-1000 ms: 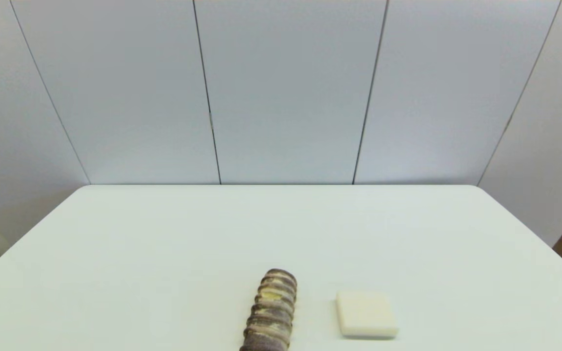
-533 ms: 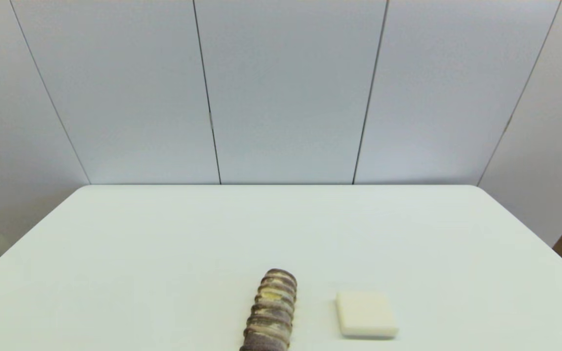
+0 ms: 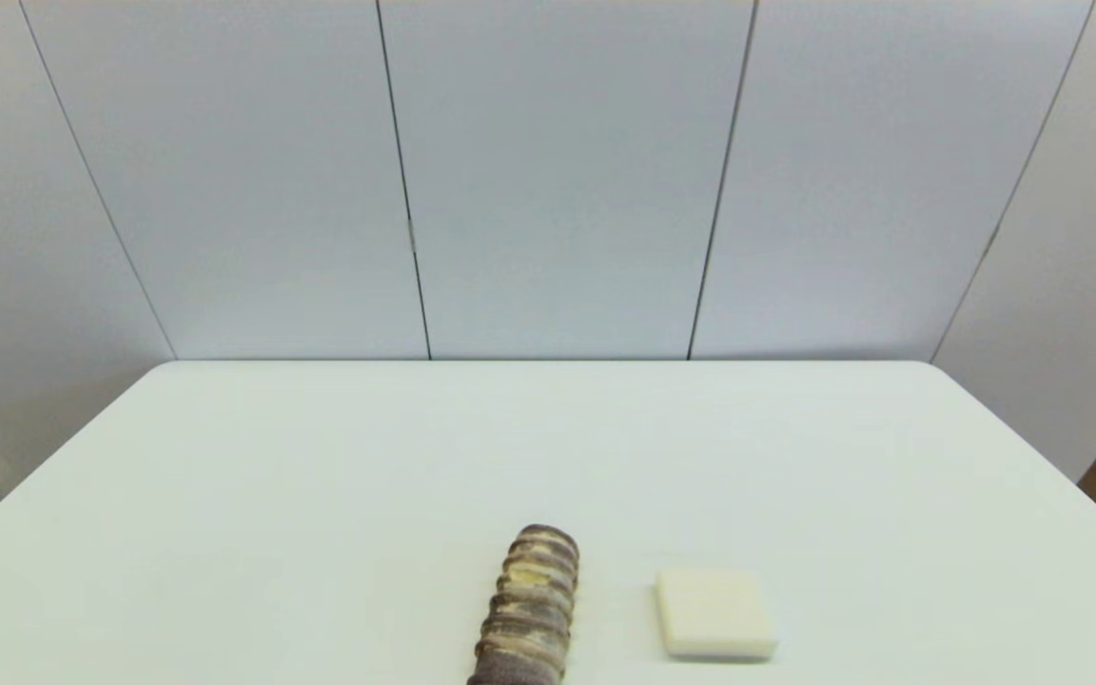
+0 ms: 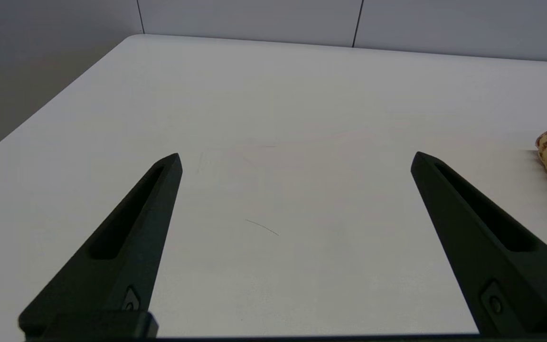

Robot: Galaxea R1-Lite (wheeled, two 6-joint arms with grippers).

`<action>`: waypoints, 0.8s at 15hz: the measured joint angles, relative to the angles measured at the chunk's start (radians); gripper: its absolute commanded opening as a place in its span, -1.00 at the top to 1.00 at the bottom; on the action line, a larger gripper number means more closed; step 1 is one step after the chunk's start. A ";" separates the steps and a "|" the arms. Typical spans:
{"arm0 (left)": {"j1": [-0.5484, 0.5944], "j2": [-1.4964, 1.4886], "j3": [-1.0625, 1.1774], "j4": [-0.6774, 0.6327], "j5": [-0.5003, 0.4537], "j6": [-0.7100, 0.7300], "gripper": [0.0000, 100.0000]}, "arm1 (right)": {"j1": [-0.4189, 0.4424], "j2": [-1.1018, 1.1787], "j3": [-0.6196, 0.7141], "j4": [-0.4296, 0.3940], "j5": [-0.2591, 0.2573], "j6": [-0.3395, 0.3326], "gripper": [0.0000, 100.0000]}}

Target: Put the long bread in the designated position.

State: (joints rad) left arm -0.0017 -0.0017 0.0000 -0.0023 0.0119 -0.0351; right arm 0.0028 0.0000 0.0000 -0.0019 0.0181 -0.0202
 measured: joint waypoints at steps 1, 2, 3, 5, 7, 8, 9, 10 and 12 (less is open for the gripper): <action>0.000 0.000 0.000 0.000 0.000 0.000 -1.00 | 0.000 0.000 0.000 0.000 0.000 0.000 -1.00; 0.000 0.000 0.000 0.000 0.000 0.000 -1.00 | 0.000 0.000 0.000 0.000 0.000 0.000 -1.00; 0.000 0.000 0.000 0.000 0.000 0.000 -1.00 | 0.000 0.000 0.000 0.000 0.000 0.000 -1.00; 0.000 0.000 0.000 0.000 0.000 0.000 -1.00 | 0.000 0.000 0.000 0.000 0.000 0.000 -1.00; 0.000 0.000 0.000 0.000 0.000 0.000 -1.00 | 0.000 0.000 0.000 0.000 0.000 0.000 -1.00; 0.000 0.000 0.000 0.000 0.000 0.000 -1.00 | 0.000 0.000 0.000 0.000 0.000 0.000 -1.00; 0.000 0.000 0.000 0.000 0.000 0.000 -1.00 | 0.000 0.000 0.000 0.000 0.000 -0.001 -1.00; 0.000 0.000 0.000 0.000 0.000 0.000 -1.00 | 0.000 0.000 0.000 -0.001 0.000 -0.002 -1.00; 0.000 0.000 0.000 0.000 0.000 0.000 -1.00 | 0.000 0.000 0.000 -0.001 0.000 -0.002 -1.00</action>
State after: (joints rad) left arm -0.0017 -0.0013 0.0000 -0.0028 0.0119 -0.0351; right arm 0.0028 0.0000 0.0000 -0.0028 0.0181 -0.0221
